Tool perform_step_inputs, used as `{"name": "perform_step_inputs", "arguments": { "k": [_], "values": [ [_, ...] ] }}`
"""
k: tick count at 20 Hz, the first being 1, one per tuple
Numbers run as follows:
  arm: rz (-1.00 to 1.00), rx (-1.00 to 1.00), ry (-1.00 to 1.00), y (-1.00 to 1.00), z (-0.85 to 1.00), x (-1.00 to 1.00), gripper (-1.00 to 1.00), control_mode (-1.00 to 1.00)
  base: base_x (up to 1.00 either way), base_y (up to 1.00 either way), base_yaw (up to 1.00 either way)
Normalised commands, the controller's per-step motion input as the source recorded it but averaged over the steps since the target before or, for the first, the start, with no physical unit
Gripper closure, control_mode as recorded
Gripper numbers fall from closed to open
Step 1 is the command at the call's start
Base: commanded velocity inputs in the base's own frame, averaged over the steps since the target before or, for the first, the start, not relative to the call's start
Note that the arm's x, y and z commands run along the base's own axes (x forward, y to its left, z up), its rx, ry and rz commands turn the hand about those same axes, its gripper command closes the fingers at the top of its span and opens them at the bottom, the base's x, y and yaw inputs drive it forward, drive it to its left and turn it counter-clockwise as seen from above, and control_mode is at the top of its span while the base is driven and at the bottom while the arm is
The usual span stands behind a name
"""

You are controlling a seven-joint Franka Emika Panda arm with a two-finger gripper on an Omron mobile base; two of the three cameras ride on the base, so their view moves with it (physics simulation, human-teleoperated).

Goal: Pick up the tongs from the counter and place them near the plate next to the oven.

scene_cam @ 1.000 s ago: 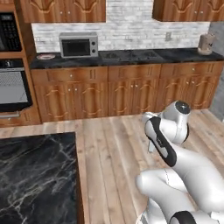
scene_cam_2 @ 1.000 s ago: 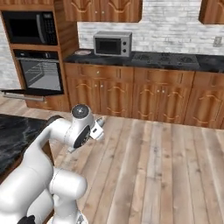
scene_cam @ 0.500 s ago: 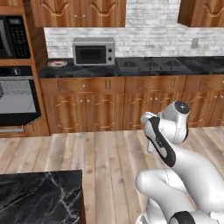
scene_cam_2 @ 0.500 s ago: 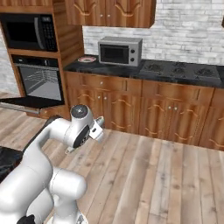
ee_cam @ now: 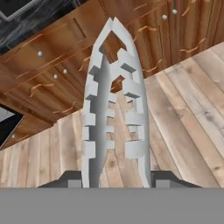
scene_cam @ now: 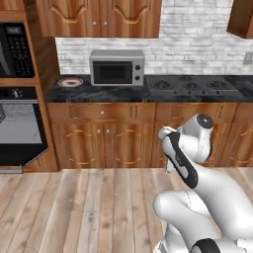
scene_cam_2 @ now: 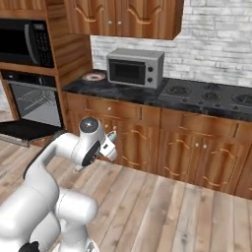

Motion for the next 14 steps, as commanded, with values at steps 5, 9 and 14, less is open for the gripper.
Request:
{"name": "perform_step_inputs", "arguments": {
  "k": [5,9,14],
  "values": [
    [0.0,0.0,0.0,0.0,0.0,0.0,1.0,1.0,1.0,-0.18,0.12],
    [0.0,0.0,0.0,0.0,0.0,0.0,1.0,1.0,1.0,-0.01,0.06],
    [0.0,0.0,0.0,0.0,0.0,0.0,1.0,1.0,1.0,0.31,0.0]
  ]
}}
